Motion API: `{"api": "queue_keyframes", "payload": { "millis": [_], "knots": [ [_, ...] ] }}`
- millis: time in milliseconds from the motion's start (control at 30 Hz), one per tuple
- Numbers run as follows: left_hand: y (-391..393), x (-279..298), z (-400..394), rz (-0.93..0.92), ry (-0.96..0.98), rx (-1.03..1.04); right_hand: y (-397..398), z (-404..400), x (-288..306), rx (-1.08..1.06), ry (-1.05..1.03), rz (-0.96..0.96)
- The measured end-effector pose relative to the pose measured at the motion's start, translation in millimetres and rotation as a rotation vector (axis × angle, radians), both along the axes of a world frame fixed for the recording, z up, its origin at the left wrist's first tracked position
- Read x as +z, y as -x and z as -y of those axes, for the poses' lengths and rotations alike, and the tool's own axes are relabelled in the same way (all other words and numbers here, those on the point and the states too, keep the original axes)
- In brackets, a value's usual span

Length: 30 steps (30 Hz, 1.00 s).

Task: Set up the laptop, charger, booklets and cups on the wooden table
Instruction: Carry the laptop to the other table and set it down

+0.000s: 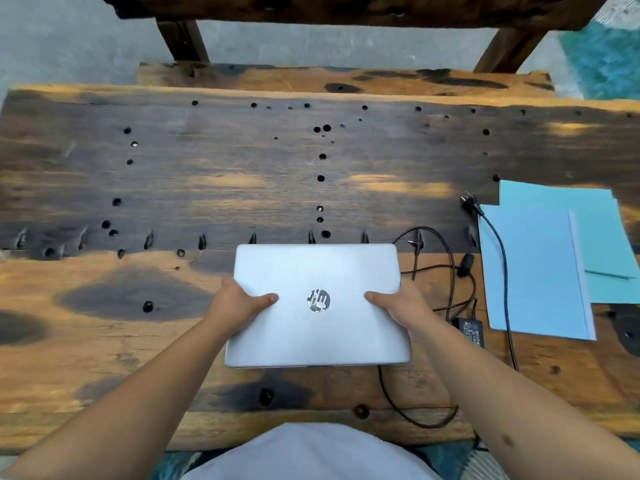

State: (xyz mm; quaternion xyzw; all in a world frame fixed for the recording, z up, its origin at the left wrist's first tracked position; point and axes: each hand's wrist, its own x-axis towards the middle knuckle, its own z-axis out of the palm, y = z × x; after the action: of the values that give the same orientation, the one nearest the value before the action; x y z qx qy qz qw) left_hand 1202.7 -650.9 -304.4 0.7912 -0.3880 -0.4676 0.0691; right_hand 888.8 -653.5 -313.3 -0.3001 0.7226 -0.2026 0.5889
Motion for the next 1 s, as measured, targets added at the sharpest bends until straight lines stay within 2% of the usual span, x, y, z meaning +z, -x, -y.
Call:
{"api": "queue_keyframes", "payload": {
  "millis": [233, 367, 633, 833, 1000],
  "knots": [
    [-7.5, -35.1, 43.5, 0.052, -0.038, 0.009, -12.7, 44.4, -34.6, 0.009, -0.048, -0.107],
    [-9.5, -50.9, 59.4, 0.078, -0.060, 0.036, -17.6, 61.5, -46.7, 0.011, -0.110, -0.267],
    [-2.3, -66.8, 70.9, 0.077, -0.045, 0.121, -25.8, 70.9, -64.9, 0.078, -0.087, -0.435],
    [10.7, -65.1, 61.0, 0.075, 0.020, 0.211, -26.5, 74.3, -68.7, 0.063, -0.125, -0.462],
    [18.1, -63.6, 59.6, 0.131, 0.019, 0.165, -21.6, 69.2, -66.7, 0.049, -0.143, -0.489]
  ]
}}
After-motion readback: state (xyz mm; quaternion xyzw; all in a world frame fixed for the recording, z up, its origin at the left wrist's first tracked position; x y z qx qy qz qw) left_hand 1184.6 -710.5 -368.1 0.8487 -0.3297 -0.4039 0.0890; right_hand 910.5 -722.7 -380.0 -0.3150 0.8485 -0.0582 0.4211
